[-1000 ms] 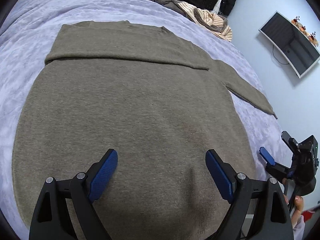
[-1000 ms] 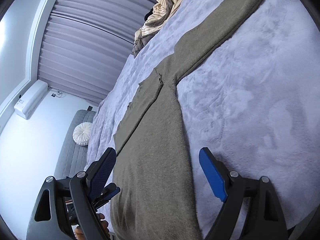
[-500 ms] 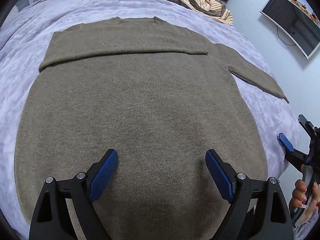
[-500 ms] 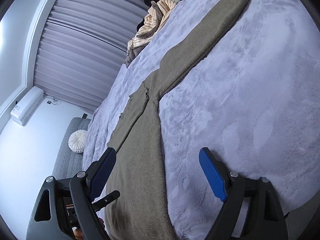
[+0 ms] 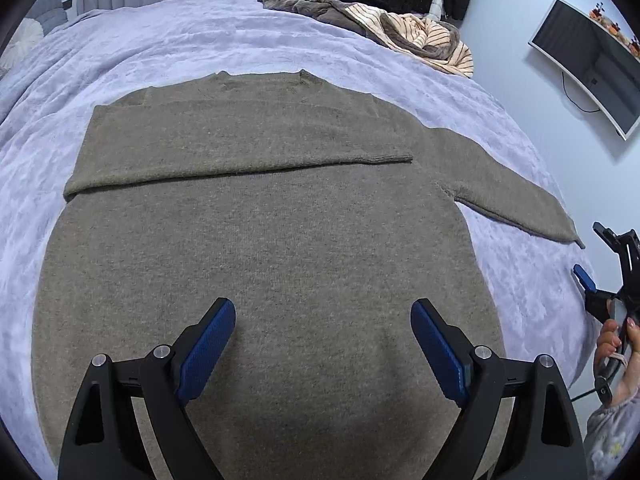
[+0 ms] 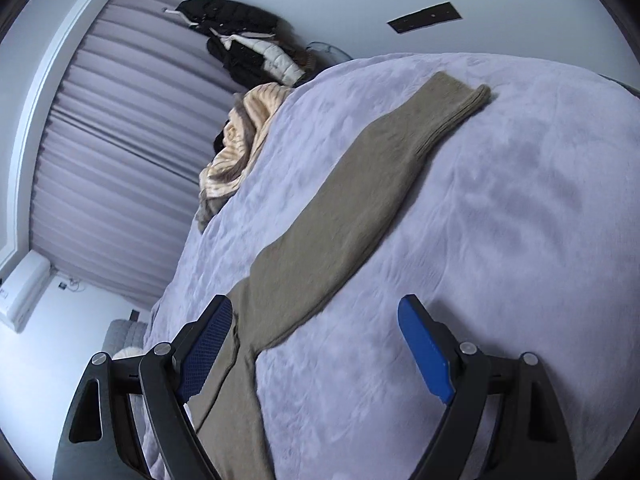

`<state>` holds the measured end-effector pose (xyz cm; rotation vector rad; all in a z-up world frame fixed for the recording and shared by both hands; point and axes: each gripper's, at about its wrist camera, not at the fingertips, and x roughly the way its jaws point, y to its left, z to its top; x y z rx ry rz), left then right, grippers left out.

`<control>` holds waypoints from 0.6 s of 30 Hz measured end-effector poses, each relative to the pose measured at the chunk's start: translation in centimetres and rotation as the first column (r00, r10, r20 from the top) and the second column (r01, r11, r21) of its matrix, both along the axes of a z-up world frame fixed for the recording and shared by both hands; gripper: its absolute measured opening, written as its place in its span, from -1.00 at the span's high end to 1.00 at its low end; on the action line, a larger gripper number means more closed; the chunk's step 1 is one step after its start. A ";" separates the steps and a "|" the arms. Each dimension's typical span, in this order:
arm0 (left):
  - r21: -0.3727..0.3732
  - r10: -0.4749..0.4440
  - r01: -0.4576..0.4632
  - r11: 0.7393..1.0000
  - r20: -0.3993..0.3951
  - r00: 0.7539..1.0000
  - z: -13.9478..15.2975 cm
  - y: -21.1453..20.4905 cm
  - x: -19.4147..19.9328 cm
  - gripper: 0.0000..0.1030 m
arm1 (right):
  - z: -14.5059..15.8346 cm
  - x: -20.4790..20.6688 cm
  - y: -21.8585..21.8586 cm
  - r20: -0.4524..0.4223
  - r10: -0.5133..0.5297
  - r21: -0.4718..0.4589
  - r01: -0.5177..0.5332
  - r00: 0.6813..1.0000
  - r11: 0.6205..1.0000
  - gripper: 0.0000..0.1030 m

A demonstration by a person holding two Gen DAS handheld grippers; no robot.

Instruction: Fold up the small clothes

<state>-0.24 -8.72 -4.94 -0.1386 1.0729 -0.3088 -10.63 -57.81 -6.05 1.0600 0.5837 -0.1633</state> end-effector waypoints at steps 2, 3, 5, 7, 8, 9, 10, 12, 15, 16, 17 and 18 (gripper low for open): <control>0.007 -0.006 0.006 1.000 -0.003 1.000 -0.1 -0.9 0.6 -0.75 | -0.2 1.0 -1.5 -0.008 -0.030 -0.007 0.030 1.000 1.000 -0.70; 0.008 -0.008 0.008 1.000 -0.005 1.000 -0.2 -1.2 0.8 -0.75 | -0.3 1.6 -2.2 -0.014 -0.043 -0.009 0.043 0.999 0.999 -0.70; -0.001 -0.007 0.007 1.000 -0.007 1.000 -0.2 -1.7 1.3 -0.75 | -0.6 2.7 -3.4 -0.021 -0.060 0.007 0.060 0.998 0.998 -0.70; -0.007 -0.009 0.009 1.000 -0.005 1.000 -0.1 -2.0 1.6 -0.75 | -1.2 3.7 -4.2 -0.026 -0.080 0.030 0.080 0.996 0.996 -0.70; -0.007 -0.010 0.010 1.000 -0.003 1.000 -0.1 -2.1 1.8 -0.75 | -1.4 4.2 -4.6 -0.019 -0.090 0.045 0.091 0.996 0.995 -0.70; -0.008 -0.011 0.011 1.000 0.000 1.000 0.0 -2.0 2.0 -0.75 | -1.6 4.5 -4.8 -0.011 -0.100 0.056 0.100 0.995 0.993 -0.70; -0.010 -0.011 0.011 1.000 0.003 1.000 0.0 -1.9 2.1 -0.75 | -1.8 4.9 -4.9 0.001 -0.112 0.068 0.111 0.994 0.991 -0.65; -0.009 -0.002 0.002 1.000 0.011 1.000 0.1 -1.4 2.5 -0.75 | -2.2 5.6 -5.3 0.015 -0.130 0.112 0.127 0.991 0.986 -0.22; -0.018 0.019 -0.019 1.000 0.016 1.000 0.2 0.0 3.0 -0.75 | -2.7 7.2 -4.9 0.085 -0.098 0.240 0.075 0.992 0.968 0.82; -0.024 0.030 -0.029 0.999 0.016 0.999 0.2 0.7 3.1 -0.75 | -2.3 7.6 -4.4 0.108 -0.088 0.246 0.059 0.990 0.967 0.82; -0.029 0.038 -0.038 0.999 0.017 0.999 0.2 1.3 3.3 -0.75 | -1.6 8.3 -3.7 0.142 -0.064 0.240 0.028 0.988 0.970 0.82; -0.034 0.049 -0.049 0.998 0.020 0.999 0.3 2.0 3.4 -0.75 | -0.6 9.2 -2.5 0.188 -0.018 0.227 -0.025 0.982 0.974 0.82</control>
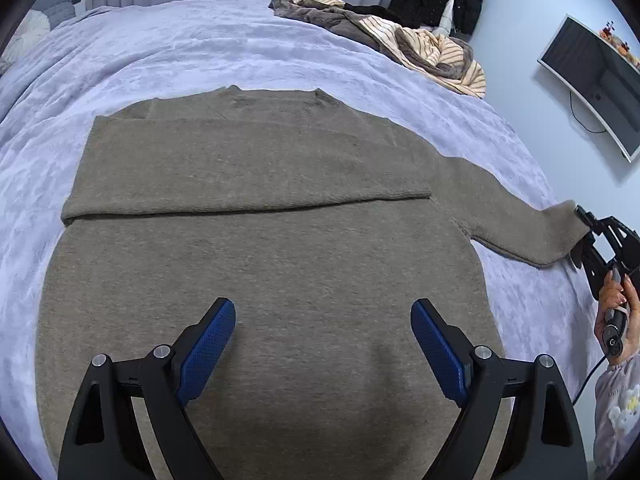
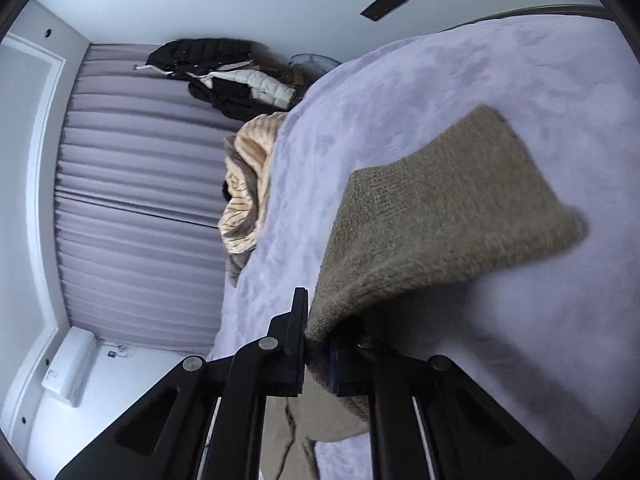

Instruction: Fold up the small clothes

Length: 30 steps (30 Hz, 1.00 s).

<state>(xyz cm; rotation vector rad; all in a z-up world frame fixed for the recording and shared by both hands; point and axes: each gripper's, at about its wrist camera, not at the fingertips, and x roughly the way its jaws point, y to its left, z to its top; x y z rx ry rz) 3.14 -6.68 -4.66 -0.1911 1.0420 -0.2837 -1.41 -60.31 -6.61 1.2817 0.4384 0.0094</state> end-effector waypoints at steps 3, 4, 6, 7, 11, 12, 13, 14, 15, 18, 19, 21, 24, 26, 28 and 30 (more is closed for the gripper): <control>0.000 0.030 -0.030 1.000 0.019 0.999 0.2 2.1 0.2 -0.75 | 3.3 3.6 4.5 0.104 0.160 -0.069 -0.154 0.982 0.986 0.82; 0.001 0.039 -0.040 0.999 0.024 0.999 0.2 2.9 0.2 -0.75 | 4.4 4.8 6.3 0.126 0.215 -0.102 -0.203 0.969 0.974 0.82; -0.002 0.068 -0.068 0.998 0.030 0.997 0.1 4.7 0.2 -0.75 | 6.4 7.3 10.9 0.148 0.331 -0.185 -0.302 0.932 0.935 0.82; -0.006 0.084 -0.084 0.996 0.031 0.996 0.0 5.6 0.3 -0.75 | 7.1 8.4 13.4 0.145 0.385 -0.222 -0.349 0.911 0.910 0.82; -0.010 0.153 -0.153 0.988 0.028 0.988 -0.6 9.2 0.3 -0.75 | 7.1 12.9 24.9 0.036 0.571 -0.363 -0.522 0.820 0.772 0.82; -0.013 0.170 -0.170 0.985 0.027 0.985 -0.8 10.2 0.3 -0.75 | 6.4 14.0 27.8 -0.001 0.608 -0.380 -0.562 0.794 0.734 0.82; -0.016 0.186 -0.185 0.983 0.025 0.982 -1.0 11.0 0.3 -0.75 | 5.5 15.0 30.6 -0.038 0.641 -0.389 -0.602 0.767 0.697 0.82; -0.019 0.201 -0.201 0.979 0.022 0.979 -1.2 11.8 0.2 -0.75 | 4.4 15.7 33.3 -0.079 0.667 -0.395 -0.637 0.741 0.662 0.82; -0.023 0.213 -0.213 0.977 0.018 0.977 -1.4 12.5 0.2 -0.75 | 3.2 16.5 35.9 -0.121 0.688 -0.393 -0.671 0.715 0.628 0.82; -0.023 0.240 -0.240 0.971 0.012 0.971 -2.1 15.0 -0.1 -0.75 | -0.6 18.1 41.7 -0.276 0.717 -0.364 -0.760 0.640 0.538 0.74; -0.020 0.250 -0.250 0.968 0.011 0.968 -2.4 15.8 -0.2 -0.75 | -1.8 18.3 43.0 -0.345 0.698 -0.368 -0.775 0.627 0.515 0.74; -0.016 0.272 -0.272 0.962 0.000 0.962 -3.0 17.2 -0.4 -0.75 | -3.4 18.0 44.1 -0.401 0.665 -0.366 -0.776 0.630 0.514 0.72; -0.033 0.292 -0.293 0.956 -0.029 0.956 -4.0 18.9 -0.7 -0.75 | -4.1 17.6 42.8 -0.361 0.623 -0.336 -0.720 0.694 0.607 0.61; -0.031 0.301 -0.302 0.953 -0.031 0.953 -4.5 19.7 -1.0 -0.75 | -2.9 17.7 42.5 -0.366 0.567 -0.387 -0.675 0.738 0.629 0.59; -0.028 0.309 -0.310 0.950 -0.029 0.951 -4.7 20.3 -1.4 -0.75 | -0.9 17.8 43.7 -0.371 0.548 -0.493 -0.659 0.750 0.568 0.50; -0.030 0.328 -0.329 0.944 -0.034 0.944 -5.0 20.8 -1.6 -0.75 | 1.2 17.8 45.8 -0.383 0.589 -0.581 -0.681 0.712 0.447 0.35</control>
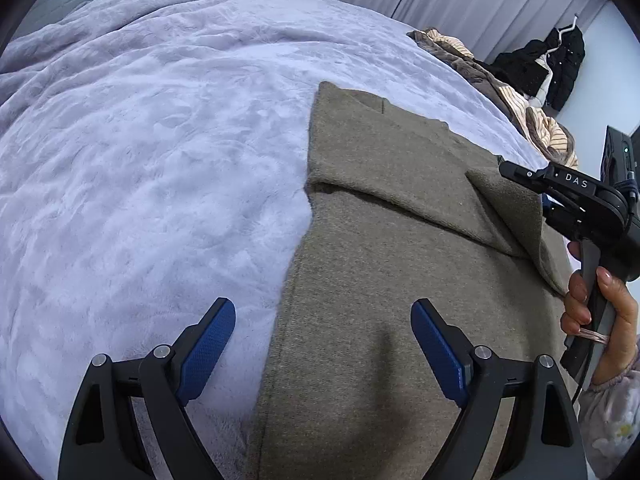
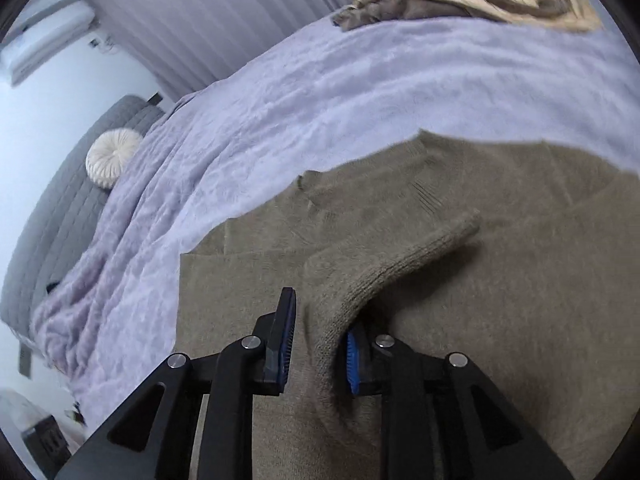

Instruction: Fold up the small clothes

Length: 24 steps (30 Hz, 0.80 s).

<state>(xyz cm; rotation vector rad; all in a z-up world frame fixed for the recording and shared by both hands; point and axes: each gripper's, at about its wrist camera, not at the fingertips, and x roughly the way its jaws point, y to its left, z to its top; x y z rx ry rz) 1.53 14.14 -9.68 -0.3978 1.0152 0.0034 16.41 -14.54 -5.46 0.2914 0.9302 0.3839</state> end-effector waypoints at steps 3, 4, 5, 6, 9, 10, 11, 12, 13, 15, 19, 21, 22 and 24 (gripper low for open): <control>-0.020 0.039 -0.039 0.999 -0.011 0.999 -0.3 0.9 -0.5 -0.75 | 0.9 -1.2 4.5 0.019 0.184 -0.111 -0.181 0.983 0.977 -0.11; -0.022 0.046 -0.046 0.999 -0.010 0.999 -0.3 1.1 -0.6 -0.75 | 0.7 -1.8 5.4 0.010 0.234 -0.136 -0.230 0.972 0.964 -0.12; -0.022 0.049 -0.050 0.999 -0.010 0.999 -0.2 1.2 -0.7 -0.75 | 0.4 -2.5 6.4 -0.004 0.282 -0.161 -0.279 0.959 0.947 -0.12; -0.018 0.047 -0.048 0.999 -0.011 0.999 -0.1 1.3 -0.8 -0.75 | 0.1 -3.1 6.9 -0.015 0.308 -0.176 -0.305 0.951 0.936 -0.12; 0.000 0.025 -0.025 1.000 -0.003 1.000 0.4 1.1 -0.5 -0.75 | -0.2 -4.9 6.0 -0.031 0.317 -0.156 -0.318 0.948 0.935 -0.12; -0.001 0.015 -0.015 1.000 0.001 1.000 0.6 1.0 -0.2 -0.75 | -0.1 -5.3 5.3 -0.036 0.304 -0.137 -0.306 0.952 0.942 -0.12; -0.007 0.003 -0.003 1.000 0.004 1.000 0.7 0.7 0.1 -0.75 | 0.0 -5.7 4.3 -0.042 0.284 -0.112 -0.287 0.958 0.951 -0.12; -0.016 -0.010 0.011 1.000 0.005 1.000 0.9 0.4 0.6 -0.75 | 0.1 -6.0 3.1 -0.051 0.257 -0.085 -0.261 0.965 0.962 -0.12; -0.028 -0.024 0.024 0.999 0.008 1.000 1.1 0.0 1.1 -0.75 | 0.1 -6.3 1.7 -0.061 0.227 -0.058 -0.230 0.972 0.971 -0.12; -0.052 -0.066 0.067 0.996 0.021 0.998 1.5 -1.3 2.7 -0.75 | -0.1 -7.0 -2.2 -0.089 0.142 0.007 -0.142 0.986 0.990 -0.13; -0.090 -0.167 0.170 0.981 0.038 0.985 2.1 -4.3 7.0 -0.75 | -1.2 -8.8 -11.3 -0.174 -0.071 0.169 0.101 0.982 0.980 -0.13; -0.101 -0.217 0.217 0.971 0.019 0.976 1.9 -5.9 9.9 -0.75 | -1.8 -10.0 -15.8 -0.212 -0.185 0.239 0.234 0.960 0.943 -0.14; -0.099 -0.234 0.233 0.967 0.003 0.972 1.7 -6.6 11.1 -0.75 | -2.0 -10.8 -17.9 -0.221 -0.241 0.258 0.295 0.945 0.920 -0.15; -0.075 -0.266 0.263 0.962 -0.034 0.963 1.0 -7.9 13.6 -0.75 | -2.4 -12.3 -21.7 -0.235 -0.357 0.270 0.413 0.904 0.870 -0.20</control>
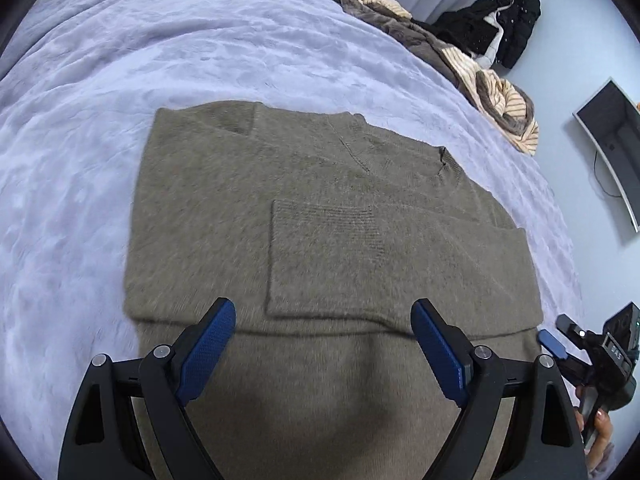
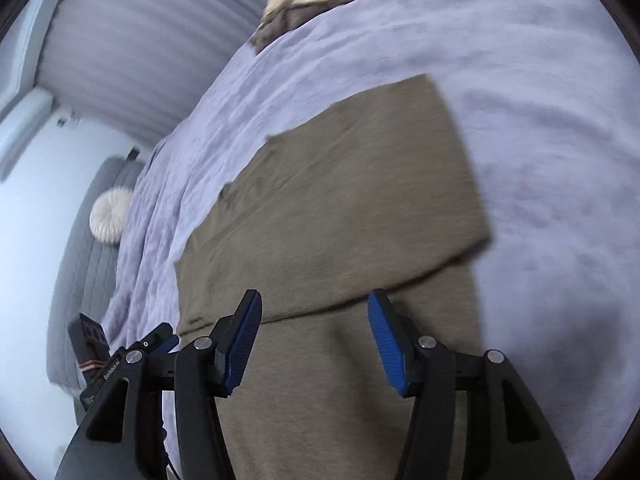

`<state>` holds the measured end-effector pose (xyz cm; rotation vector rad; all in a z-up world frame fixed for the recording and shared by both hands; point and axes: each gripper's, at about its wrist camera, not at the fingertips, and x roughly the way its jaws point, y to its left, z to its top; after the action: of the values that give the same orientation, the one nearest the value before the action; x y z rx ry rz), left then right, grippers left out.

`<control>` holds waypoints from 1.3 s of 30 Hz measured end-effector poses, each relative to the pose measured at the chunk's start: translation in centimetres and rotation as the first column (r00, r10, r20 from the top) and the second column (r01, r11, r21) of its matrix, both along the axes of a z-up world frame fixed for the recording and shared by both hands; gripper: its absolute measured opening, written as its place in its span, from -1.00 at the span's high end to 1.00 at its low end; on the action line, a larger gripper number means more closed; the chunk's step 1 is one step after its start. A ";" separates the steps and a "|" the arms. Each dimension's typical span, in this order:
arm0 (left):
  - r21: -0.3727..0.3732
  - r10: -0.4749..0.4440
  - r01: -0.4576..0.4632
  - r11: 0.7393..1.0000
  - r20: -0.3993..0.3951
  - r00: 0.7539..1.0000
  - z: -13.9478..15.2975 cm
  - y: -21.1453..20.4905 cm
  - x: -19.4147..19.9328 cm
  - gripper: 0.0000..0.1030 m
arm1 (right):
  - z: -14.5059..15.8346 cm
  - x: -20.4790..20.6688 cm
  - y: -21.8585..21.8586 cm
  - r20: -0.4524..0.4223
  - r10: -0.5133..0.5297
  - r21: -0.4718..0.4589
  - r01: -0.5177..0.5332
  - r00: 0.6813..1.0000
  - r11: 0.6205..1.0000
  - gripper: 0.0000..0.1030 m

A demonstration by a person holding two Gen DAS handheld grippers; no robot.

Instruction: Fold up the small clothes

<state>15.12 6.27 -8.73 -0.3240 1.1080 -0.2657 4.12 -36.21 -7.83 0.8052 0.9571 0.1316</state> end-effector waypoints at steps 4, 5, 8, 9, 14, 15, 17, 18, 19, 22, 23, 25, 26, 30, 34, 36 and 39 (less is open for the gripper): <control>0.035 -0.019 0.020 0.999 -0.038 0.999 -1.3 -1.3 2.5 -0.75 | -1.9 -1.2 -4.5 -0.037 -0.131 0.121 0.135 0.991 0.983 -0.22; 0.031 -0.020 0.021 0.999 -0.040 0.999 -1.4 -1.5 2.7 -0.75 | -2.7 -1.1 -5.0 -0.041 -0.140 0.169 0.145 0.989 0.975 -0.22; 0.050 -0.031 0.033 0.998 -0.035 0.999 -1.5 -1.9 2.9 0.04 | -3.7 0.4 -4.9 -0.022 -0.125 0.231 0.127 0.992 0.965 -0.22; 0.060 -0.041 0.044 0.997 -0.037 0.998 -1.5 -2.0 3.1 0.47 | -4.0 1.0 -4.5 -0.015 -0.111 0.244 0.111 0.994 0.963 -0.22; 0.008 -0.053 0.053 0.999 0.017 0.998 0.6 -0.8 3.2 0.71 | -2.8 4.1 -2.1 0.013 -0.024 0.217 0.020 1.000 0.976 0.75; 0.029 -0.061 0.060 0.998 0.040 0.997 1.1 -0.7 3.2 0.71 | -1.5 4.3 -1.5 0.048 -0.001 0.163 -0.007 0.999 0.987 0.76; 0.071 -0.075 0.072 0.995 0.041 0.996 0.8 -0.7 3.4 0.71 | -0.1 4.4 -0.7 0.071 0.027 0.065 -0.032 0.997 0.997 0.76; 0.101 -0.080 0.077 0.992 0.028 0.996 0.1 -0.6 3.4 0.71 | -0.2 4.5 -0.6 0.057 0.030 0.031 -0.032 0.998 0.999 0.76; 0.123 -0.079 0.077 0.989 0.012 0.997 -0.7 -0.5 3.4 0.71 | -0.6 4.6 -0.5 0.031 0.030 -0.013 -0.030 0.999 0.999 0.76; 0.108 -0.050 0.047 0.993 0.022 0.999 -1.7 0.7 2.3 0.66 | -3.6 4.2 -0.8 -0.054 0.045 -0.127 -0.051 0.998 0.991 0.73; 0.116 -0.031 0.028 0.993 0.029 0.999 -1.5 1.2 1.8 0.58 | -4.0 3.7 -1.3 -0.035 0.030 -0.090 -0.033 0.999 0.995 0.73; 0.188 0.001 -0.008 0.982 0.037 0.999 -0.9 2.2 0.9 0.55 | -4.0 2.8 -2.1 -0.022 -0.009 -0.040 0.008 1.000 0.999 0.70; 0.221 0.011 -0.019 0.975 0.039 0.999 -0.7 2.6 0.6 0.35 | -3.9 2.4 -2.6 -0.026 -0.023 -0.028 0.022 0.999 0.999 0.68; 0.220 0.075 -0.097 0.971 0.107 0.991 1.1 5.2 -0.6 -0.59 | -2.2 0.8 -3.7 -0.029 -0.107 -0.093 0.104 0.994 0.990 0.59; 0.142 0.074 -0.093 0.985 0.135 0.988 2.8 4.9 -0.5 -0.59 | 0.5 -0.2 -3.7 0.042 -0.127 -0.138 0.132 0.991 0.982 0.53; 0.150 0.039 -0.061 0.987 0.145 0.989 3.0 3.1 0.0 -0.59 | 1.6 0.2 -2.7 0.074 -0.077 -0.140 0.086 0.994 0.986 0.53; 0.189 0.008 -0.033 0.981 0.130 0.992 1.8 0.5 0.7 -0.60 | 2.2 1.4 -0.5 0.092 -0.004 -0.162 0.019 0.996 0.987 0.53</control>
<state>15.81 6.77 -6.89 -0.1449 0.9936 -0.1576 5.49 -36.70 -5.63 0.6485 0.8646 0.0784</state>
